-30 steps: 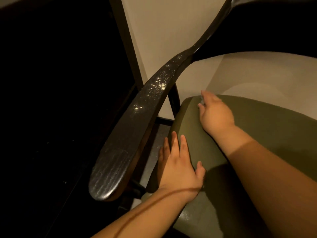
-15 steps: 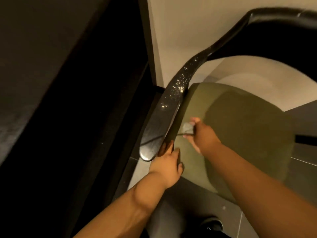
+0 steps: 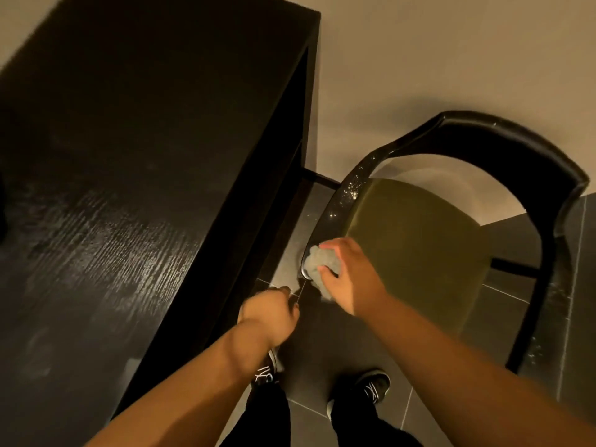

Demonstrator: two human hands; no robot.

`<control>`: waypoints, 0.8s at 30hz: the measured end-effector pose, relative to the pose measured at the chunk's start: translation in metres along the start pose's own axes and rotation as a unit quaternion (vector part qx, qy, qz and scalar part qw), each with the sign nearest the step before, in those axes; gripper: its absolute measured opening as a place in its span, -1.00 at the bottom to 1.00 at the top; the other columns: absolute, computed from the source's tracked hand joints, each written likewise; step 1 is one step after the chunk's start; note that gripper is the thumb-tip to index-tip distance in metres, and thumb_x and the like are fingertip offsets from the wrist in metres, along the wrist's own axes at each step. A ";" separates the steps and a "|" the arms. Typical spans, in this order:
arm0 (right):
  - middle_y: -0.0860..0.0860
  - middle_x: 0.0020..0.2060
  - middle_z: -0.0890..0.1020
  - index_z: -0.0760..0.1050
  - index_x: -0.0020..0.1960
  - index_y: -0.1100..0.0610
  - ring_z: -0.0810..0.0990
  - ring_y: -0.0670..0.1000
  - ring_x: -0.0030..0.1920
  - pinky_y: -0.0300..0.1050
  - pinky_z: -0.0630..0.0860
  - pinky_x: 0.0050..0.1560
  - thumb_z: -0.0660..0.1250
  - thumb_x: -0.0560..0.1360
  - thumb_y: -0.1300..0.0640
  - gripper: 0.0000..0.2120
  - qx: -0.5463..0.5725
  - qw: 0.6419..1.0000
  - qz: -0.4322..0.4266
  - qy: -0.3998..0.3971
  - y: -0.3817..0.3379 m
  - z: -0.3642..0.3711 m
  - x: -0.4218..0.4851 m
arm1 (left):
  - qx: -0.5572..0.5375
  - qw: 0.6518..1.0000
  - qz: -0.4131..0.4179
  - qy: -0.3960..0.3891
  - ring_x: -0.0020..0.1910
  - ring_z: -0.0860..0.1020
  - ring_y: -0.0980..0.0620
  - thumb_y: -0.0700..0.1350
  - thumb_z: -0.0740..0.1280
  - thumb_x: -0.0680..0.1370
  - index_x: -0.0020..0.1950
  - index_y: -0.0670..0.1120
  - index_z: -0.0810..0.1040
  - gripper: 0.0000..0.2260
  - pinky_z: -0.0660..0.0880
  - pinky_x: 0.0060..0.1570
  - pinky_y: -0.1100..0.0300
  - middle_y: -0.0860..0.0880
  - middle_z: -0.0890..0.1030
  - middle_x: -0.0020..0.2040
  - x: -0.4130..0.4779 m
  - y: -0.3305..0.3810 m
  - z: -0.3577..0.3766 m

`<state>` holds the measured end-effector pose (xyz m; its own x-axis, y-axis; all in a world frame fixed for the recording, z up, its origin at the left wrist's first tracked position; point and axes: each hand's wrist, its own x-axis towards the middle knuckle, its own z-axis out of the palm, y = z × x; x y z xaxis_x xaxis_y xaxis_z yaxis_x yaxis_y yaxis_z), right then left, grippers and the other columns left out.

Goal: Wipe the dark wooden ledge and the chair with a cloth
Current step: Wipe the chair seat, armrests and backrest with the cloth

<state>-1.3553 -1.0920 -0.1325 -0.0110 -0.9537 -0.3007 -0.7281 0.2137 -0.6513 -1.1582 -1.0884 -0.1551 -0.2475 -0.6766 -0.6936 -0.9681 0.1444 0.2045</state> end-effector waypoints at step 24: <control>0.07 0.64 0.18 0.18 0.63 0.11 0.02 0.17 0.66 0.18 -0.03 0.63 0.26 0.63 0.05 -0.39 -0.324 0.880 -0.323 -0.133 0.072 0.027 0.065 | -0.217 0.948 -0.186 0.138 0.29 0.55 -0.13 0.21 0.08 0.71 0.45 0.01 0.44 -0.57 0.53 0.19 -0.07 -0.09 0.57 0.35 0.045 0.039 0.017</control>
<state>-1.3896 -1.1326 -0.2179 0.6455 -0.7309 -0.2218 -0.7627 -0.6011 -0.2386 -1.2079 -1.1011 -0.1904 0.1863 -0.7945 -0.5780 -0.8645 -0.4121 0.2877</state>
